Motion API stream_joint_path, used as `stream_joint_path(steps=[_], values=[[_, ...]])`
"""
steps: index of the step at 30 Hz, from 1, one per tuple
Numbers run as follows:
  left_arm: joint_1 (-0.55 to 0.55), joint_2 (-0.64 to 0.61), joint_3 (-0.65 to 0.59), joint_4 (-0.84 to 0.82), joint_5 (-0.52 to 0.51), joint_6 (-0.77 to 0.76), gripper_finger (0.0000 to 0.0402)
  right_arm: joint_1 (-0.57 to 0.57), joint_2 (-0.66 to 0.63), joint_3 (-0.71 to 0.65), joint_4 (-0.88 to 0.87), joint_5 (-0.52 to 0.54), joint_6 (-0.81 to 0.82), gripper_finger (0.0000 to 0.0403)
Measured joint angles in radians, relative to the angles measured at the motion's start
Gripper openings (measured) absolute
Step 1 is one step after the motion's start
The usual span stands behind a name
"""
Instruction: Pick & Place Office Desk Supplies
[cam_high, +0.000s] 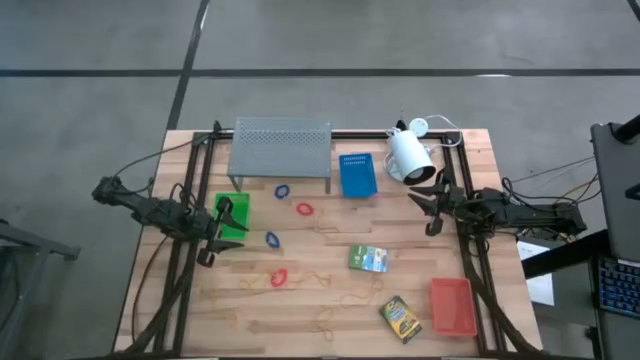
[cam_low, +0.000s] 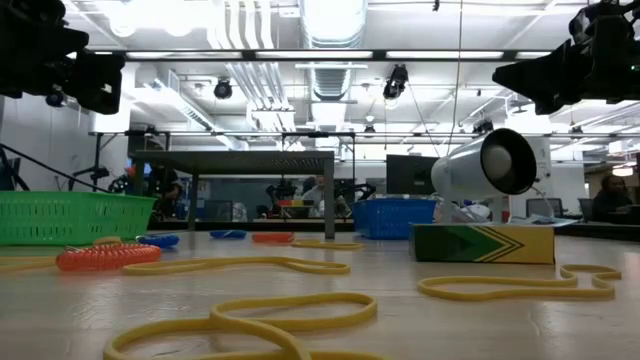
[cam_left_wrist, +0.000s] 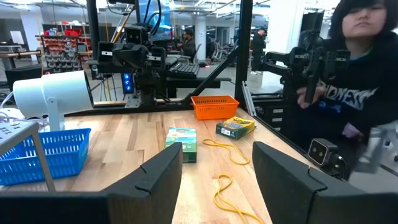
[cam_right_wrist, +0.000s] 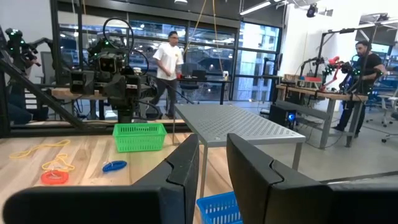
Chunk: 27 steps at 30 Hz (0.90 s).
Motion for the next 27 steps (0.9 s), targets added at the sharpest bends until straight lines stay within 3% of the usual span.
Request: stream_joint_path(steps=[20, 27], values=[[0.000, 0.000, 0.000, 0.000, 0.000, 0.000, 0.0200, 0.000, 0.000, 0.000, 0.000, -0.001, 0.003, 0.0080], [0.000, 0.000, 0.000, 0.000, 0.000, 0.000, 0.0200, 0.000, 0.000, 0.000, 0.008, -0.003, 0.168, 0.0079]])
